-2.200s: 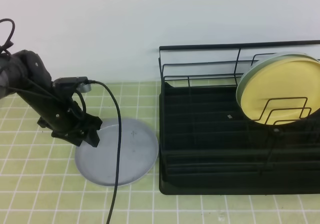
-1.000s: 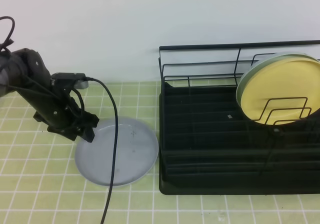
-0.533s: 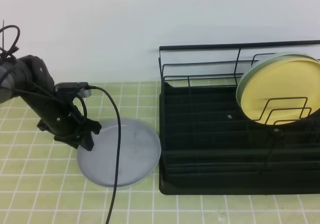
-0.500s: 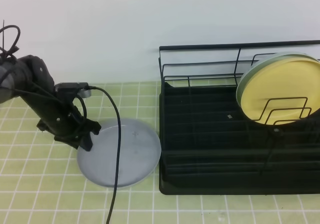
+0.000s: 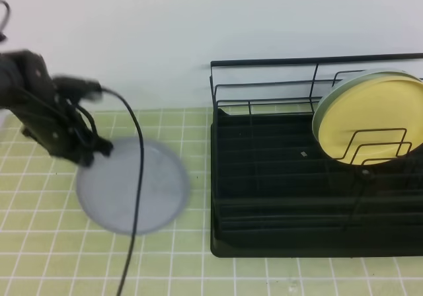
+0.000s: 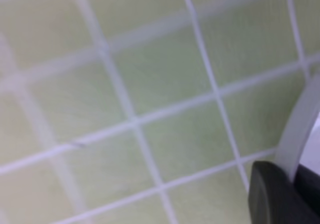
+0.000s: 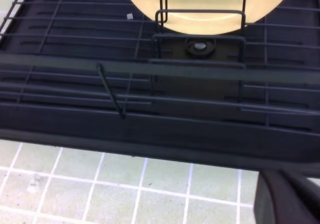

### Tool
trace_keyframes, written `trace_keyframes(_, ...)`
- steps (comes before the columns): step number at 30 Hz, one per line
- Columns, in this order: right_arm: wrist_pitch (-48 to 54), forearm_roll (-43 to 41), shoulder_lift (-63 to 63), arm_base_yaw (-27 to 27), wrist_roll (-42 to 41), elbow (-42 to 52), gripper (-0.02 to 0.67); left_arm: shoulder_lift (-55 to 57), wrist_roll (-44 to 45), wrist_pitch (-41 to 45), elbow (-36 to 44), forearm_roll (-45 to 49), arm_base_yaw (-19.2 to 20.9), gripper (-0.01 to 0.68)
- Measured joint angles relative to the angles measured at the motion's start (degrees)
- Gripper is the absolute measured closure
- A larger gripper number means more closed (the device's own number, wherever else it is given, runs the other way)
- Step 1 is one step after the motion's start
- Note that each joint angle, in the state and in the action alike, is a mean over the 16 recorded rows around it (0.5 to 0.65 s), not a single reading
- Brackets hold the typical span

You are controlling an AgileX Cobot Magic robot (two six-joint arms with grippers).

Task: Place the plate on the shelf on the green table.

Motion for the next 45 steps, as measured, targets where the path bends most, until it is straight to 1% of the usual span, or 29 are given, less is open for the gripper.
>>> trace_keyframes(5, -0.11, 3.77, -0.30, 0.00, -1.04, -0.38, 0.652, -6.36, -1.64, -3.78, 0.00, 3.68, 0.00, 0.673)
trace_keyframes(7, -0.07, 7.30, -0.51, 0.00, -2.95, -0.77, 0.652, -9.64, -2.25, -5.59, 0.00, 4.81, 0.00, 0.673)
trace_keyframes(10, 0.46, 15.27, -0.84, 0.00, -8.17, -1.78, 0.652, -15.20, -2.73, -8.44, 0.00, 5.07, -0.01, 0.673)
trace_keyframes(13, 2.28, 26.30, -1.16, 0.00, -16.41, -3.30, 0.652, -21.05, -1.48, -11.19, 0.01, 2.42, -0.23, 0.673)
trace_keyframes(18, 7.31, 48.00, -1.60, 0.00, -34.35, -6.49, 0.651, -29.66, 2.90, -15.28, 0.04, -5.96, -1.96, 0.673)
trace_keyframes(21, 9.94, 59.48, -1.65, 0.00, -44.55, -8.30, 0.643, -33.76, 5.54, -17.47, 0.06, -11.33, -4.34, 0.673)
trace_keyframes(23, 11.68, 65.55, -1.62, 0.00, -49.97, -9.36, 0.625, -35.95, 7.24, -18.69, 0.07, -14.92, -6.51, 0.673)
trace_keyframes(25, 13.29, 70.21, -1.56, 0.00, -53.86, -10.19, 0.592, -37.66, 8.79, -19.76, 0.08, -18.19, -9.17, 0.673)
trace_keyframes(26, 13.93, 72.00, -1.53, 0.00, -55.16, -10.51, 0.561, -38.30, 9.45, -20.30, 0.09, -19.49, -10.54, 0.673)
trace_keyframes(29, 14.73, 75.64, -1.44, 0.00, -56.40, -11.15, 0.477, -39.65, 10.36, -22.10, 0.10, -21.83, -15.44, 0.673)
trace_keyframes(32, 13.81, 77.00, -1.31, 0.00, -55.02, -11.44, 0.388, -40.33, 10.18, -23.92, 0.10, -22.32, -20.56, 0.673)
trace_keyframes(36, 11.94, 77.08, -0.87, 0.00, -52.33, -11.54, 0.270, -40.52, 9.83, -25.86, 0.10, -22.34, -26.72, 0.673)
trace_keyframes(39, 10.83, 77.11, -0.30, 0.00, -50.18, -11.54, 0.201, -40.46, 9.72, -27.06, 0.10, -22.26, -30.41, 0.673)
trace_keyframes(41, 10.02, 77.13, 0.21, 0.00, -48.99, -11.54, 0.177, -40.37, 9.77, -27.79, 0.10, -22.16, -32.26, 0.673)
trace_keyframes(45, 8.48, 76.90, 1.45, 0.00, -47.16, -11.54, 0.190, -40.17, 9.92, -28.42, 0.10, -21.95, -34.78, 0.672)
